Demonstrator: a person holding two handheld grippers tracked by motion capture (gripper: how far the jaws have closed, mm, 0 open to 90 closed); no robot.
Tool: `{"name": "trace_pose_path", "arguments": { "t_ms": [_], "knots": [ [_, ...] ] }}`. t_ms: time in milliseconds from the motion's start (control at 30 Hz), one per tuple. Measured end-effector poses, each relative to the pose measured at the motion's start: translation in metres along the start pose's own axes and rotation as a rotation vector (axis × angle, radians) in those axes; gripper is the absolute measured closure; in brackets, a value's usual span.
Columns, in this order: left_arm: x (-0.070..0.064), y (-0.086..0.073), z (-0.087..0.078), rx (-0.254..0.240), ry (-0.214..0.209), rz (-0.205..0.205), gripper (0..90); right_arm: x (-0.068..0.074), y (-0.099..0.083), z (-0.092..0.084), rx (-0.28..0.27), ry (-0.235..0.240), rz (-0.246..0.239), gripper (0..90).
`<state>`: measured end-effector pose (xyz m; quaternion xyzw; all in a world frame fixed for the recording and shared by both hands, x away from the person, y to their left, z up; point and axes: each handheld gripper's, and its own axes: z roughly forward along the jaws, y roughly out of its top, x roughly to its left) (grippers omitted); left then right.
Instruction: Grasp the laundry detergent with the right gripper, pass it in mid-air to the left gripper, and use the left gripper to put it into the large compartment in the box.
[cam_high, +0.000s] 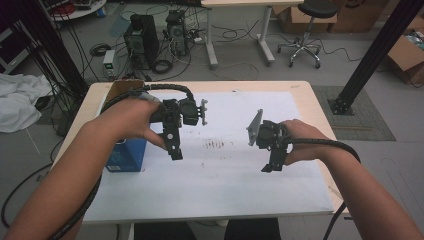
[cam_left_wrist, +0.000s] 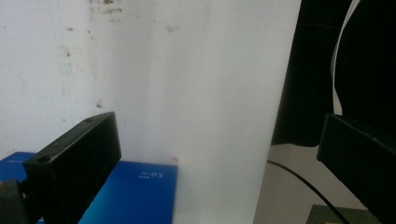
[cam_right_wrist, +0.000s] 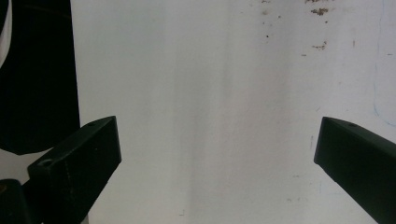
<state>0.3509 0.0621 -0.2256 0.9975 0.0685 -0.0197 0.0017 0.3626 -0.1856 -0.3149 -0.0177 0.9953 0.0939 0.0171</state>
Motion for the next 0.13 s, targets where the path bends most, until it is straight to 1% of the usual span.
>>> {"name": "trace_pose_path", "arguments": {
  "t_ms": [133],
  "knots": [
    [-0.0006,0.0004,0.0014,0.000,-0.001,0.001,0.1,0.0014,0.0005,-0.0013,0.000,-0.004,-0.001,0.2]
  ]
}}
